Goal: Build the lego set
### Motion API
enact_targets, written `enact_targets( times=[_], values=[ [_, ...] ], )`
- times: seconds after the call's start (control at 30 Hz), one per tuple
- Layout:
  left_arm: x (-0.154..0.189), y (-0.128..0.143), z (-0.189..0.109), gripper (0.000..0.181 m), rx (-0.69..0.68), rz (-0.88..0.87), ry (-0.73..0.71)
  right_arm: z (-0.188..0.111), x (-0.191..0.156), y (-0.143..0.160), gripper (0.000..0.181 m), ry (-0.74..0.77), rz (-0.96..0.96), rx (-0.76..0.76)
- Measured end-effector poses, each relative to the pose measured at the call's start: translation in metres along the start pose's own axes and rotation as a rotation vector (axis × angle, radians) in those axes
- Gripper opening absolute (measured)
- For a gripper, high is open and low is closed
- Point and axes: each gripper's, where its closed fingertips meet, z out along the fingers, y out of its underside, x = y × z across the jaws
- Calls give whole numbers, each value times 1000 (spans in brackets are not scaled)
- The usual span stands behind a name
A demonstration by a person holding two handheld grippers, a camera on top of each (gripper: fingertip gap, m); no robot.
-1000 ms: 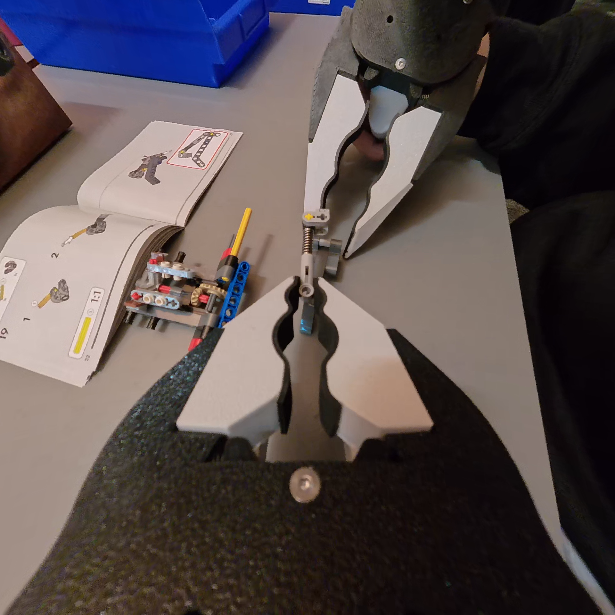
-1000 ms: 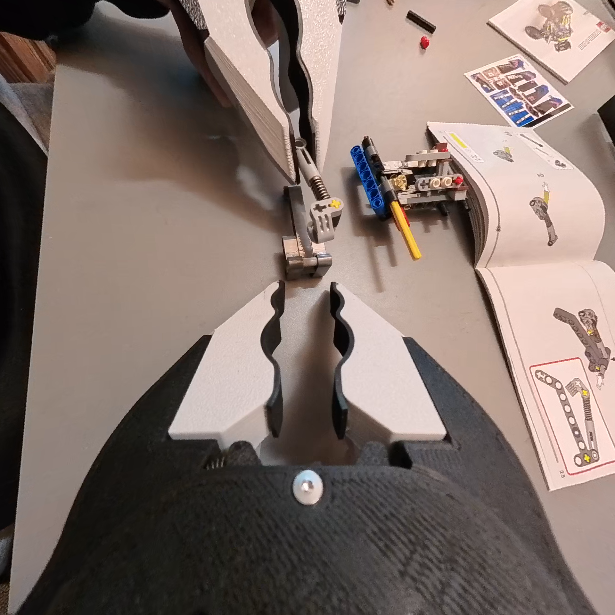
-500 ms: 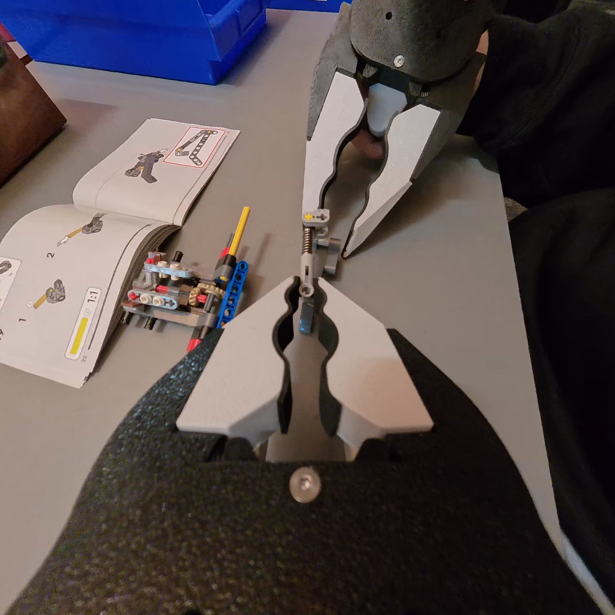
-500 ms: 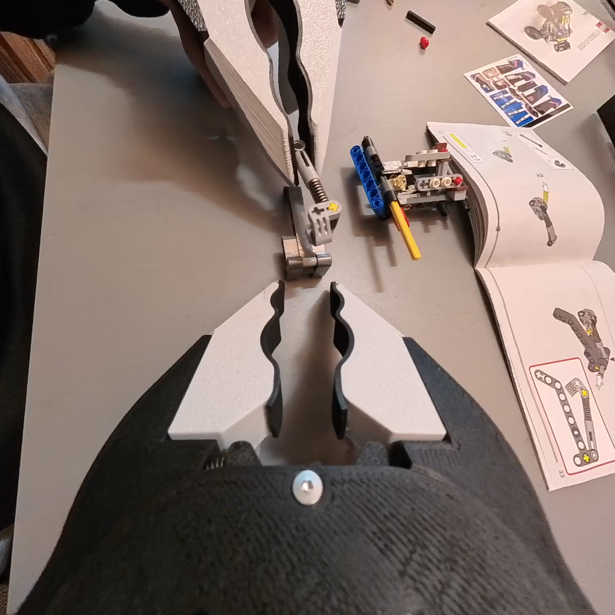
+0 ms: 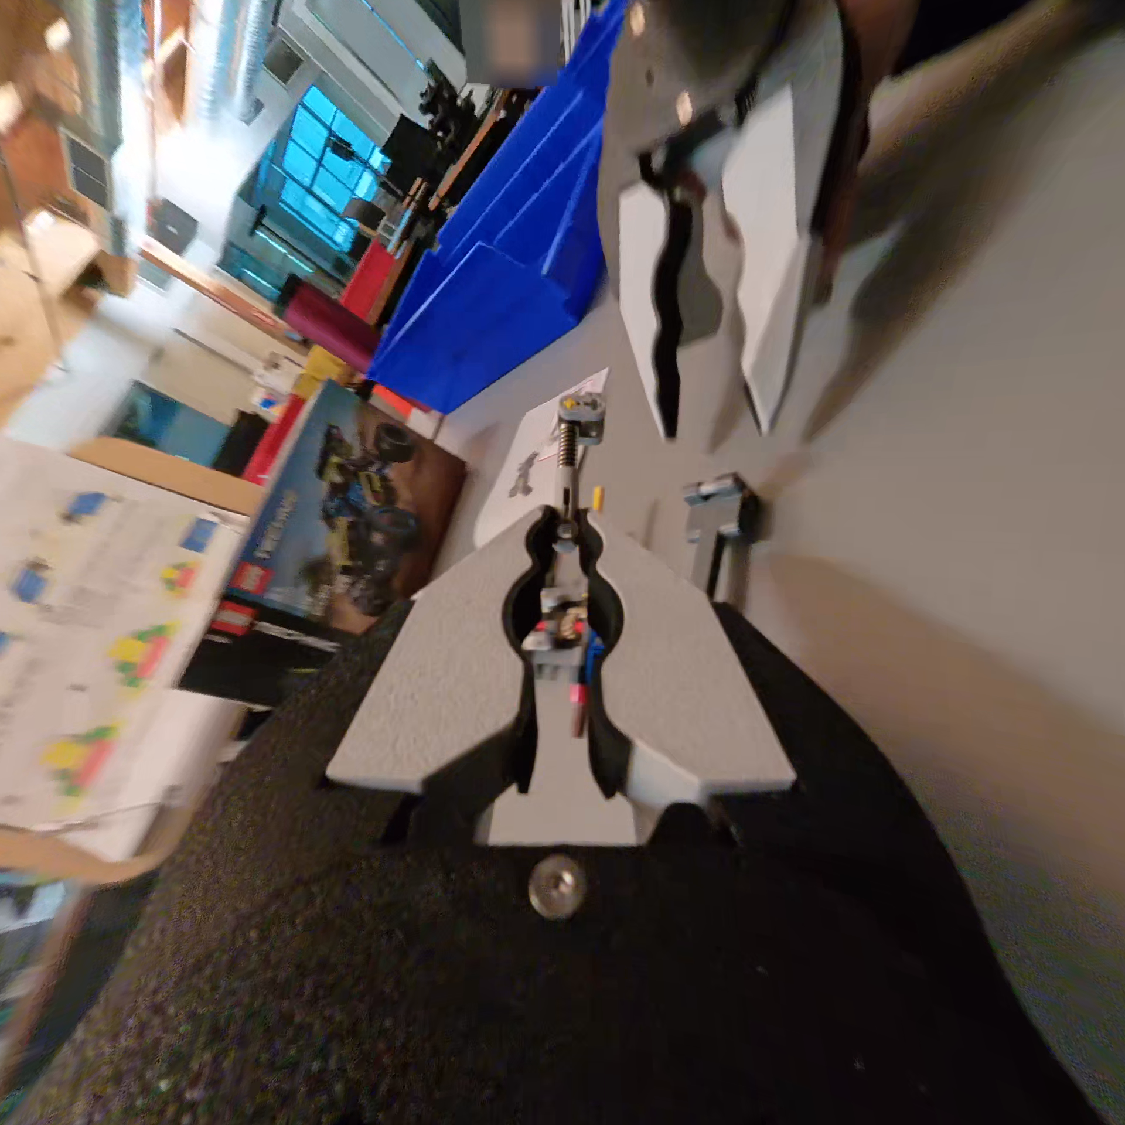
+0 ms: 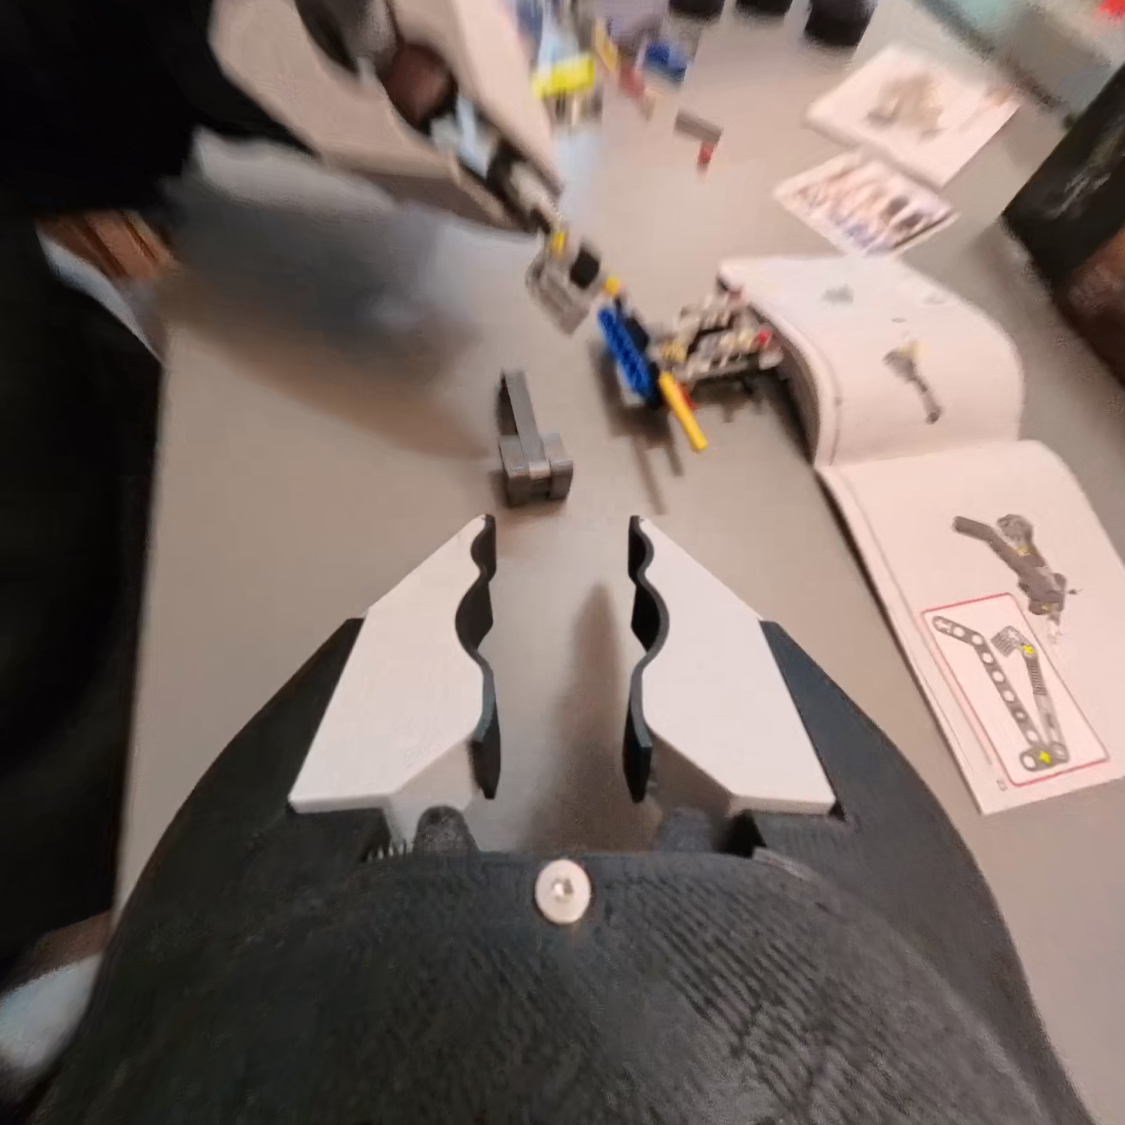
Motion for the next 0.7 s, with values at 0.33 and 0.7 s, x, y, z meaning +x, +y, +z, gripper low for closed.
enact_targets(
  times=[0.33, 0.7],
  values=[
    [-19, 53, -13, 5, -457, 626, -66, -7, 19, -45, 39, 166, 35, 172],
    [42, 78, -56, 29, -653, 391, 168, 15, 15, -24, 36, 150, 4, 48]
  ],
)
